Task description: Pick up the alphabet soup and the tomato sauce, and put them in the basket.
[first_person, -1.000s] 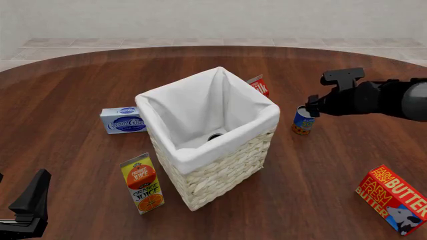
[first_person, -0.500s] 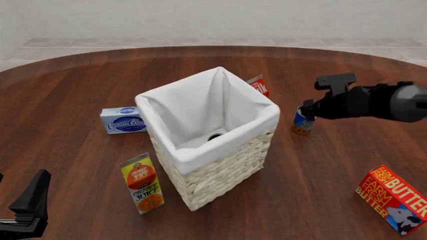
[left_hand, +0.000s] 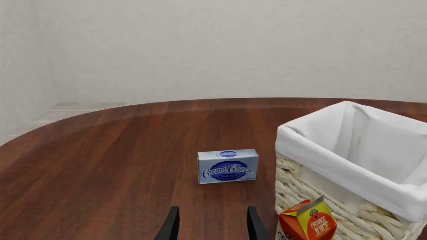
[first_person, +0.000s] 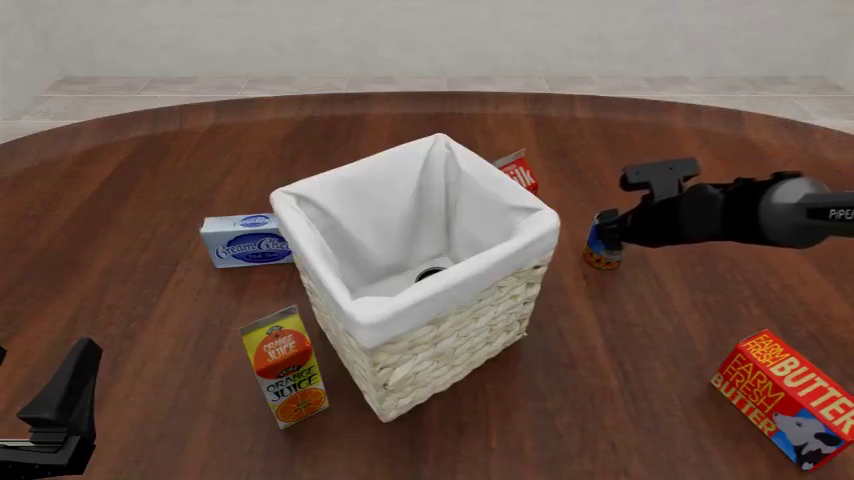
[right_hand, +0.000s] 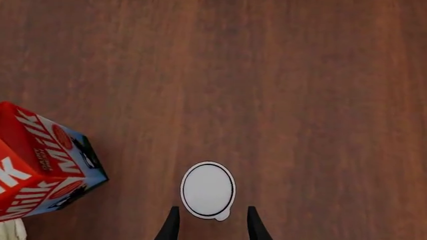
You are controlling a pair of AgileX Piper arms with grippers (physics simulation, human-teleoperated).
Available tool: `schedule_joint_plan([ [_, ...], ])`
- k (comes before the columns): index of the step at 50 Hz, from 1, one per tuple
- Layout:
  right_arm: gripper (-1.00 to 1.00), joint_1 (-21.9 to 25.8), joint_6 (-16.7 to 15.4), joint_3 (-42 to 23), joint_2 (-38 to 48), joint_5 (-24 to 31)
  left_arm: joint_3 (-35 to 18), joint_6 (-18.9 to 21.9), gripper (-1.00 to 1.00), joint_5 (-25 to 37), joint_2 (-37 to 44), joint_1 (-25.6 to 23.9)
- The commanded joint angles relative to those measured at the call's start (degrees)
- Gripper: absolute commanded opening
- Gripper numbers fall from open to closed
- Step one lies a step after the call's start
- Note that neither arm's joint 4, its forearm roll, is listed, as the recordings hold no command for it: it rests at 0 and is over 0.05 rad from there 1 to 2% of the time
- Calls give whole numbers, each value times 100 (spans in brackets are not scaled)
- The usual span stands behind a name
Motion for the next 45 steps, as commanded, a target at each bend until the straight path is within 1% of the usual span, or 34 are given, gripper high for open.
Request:
schedule_joint_plan([
  [1,100,27,12,-71,159,-52,0,0,100,0,0,0],
  [45,100,34,-117,-138,538,-260,0,0,100,0,0,0],
])
